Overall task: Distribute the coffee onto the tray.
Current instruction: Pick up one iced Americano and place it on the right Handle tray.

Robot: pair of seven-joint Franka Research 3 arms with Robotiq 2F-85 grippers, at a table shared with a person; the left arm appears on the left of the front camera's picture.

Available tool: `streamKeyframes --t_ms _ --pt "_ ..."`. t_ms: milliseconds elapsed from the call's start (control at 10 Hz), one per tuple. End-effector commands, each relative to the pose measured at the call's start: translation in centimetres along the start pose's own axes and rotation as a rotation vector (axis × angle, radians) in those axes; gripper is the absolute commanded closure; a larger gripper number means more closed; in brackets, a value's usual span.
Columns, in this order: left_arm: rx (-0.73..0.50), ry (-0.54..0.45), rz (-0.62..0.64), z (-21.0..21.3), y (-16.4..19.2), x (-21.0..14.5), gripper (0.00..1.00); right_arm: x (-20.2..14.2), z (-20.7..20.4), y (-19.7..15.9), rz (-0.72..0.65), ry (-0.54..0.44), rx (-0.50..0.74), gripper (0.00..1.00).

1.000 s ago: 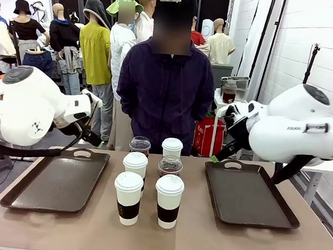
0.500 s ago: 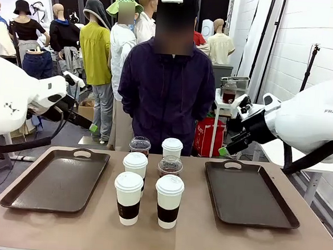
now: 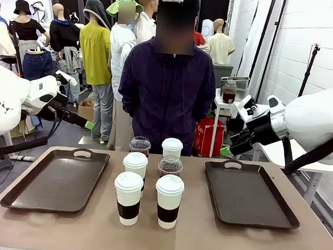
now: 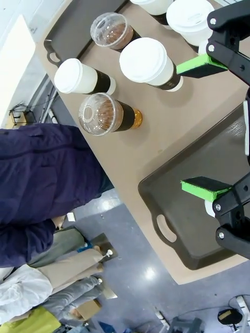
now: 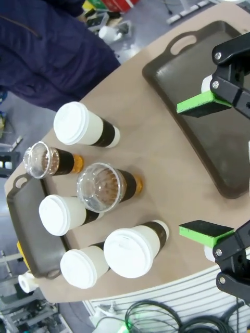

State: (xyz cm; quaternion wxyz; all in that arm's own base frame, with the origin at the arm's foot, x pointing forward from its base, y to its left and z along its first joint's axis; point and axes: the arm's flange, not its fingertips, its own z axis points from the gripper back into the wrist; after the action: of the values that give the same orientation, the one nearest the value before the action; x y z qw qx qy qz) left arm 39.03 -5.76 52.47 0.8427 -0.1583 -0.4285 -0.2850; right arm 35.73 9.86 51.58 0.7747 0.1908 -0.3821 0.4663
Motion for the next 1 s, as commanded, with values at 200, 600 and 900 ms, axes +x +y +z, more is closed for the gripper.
streamKeyframes --t_ms 200,600,900 --pt "-0.006 -0.007 0.003 -0.3 0.1 -0.1 0.0 -0.1 -0.2 0.0 0.011 0.0 0.006 0.0" --pt "-0.006 -0.007 0.003 -0.3 0.1 -0.1 0.0 -0.1 -0.2 0.0 0.011 0.0 0.006 0.0" --pt "-0.006 -0.007 0.003 -0.3 0.1 -0.1 0.0 -0.1 -0.2 0.0 0.011 0.0 0.006 0.0"
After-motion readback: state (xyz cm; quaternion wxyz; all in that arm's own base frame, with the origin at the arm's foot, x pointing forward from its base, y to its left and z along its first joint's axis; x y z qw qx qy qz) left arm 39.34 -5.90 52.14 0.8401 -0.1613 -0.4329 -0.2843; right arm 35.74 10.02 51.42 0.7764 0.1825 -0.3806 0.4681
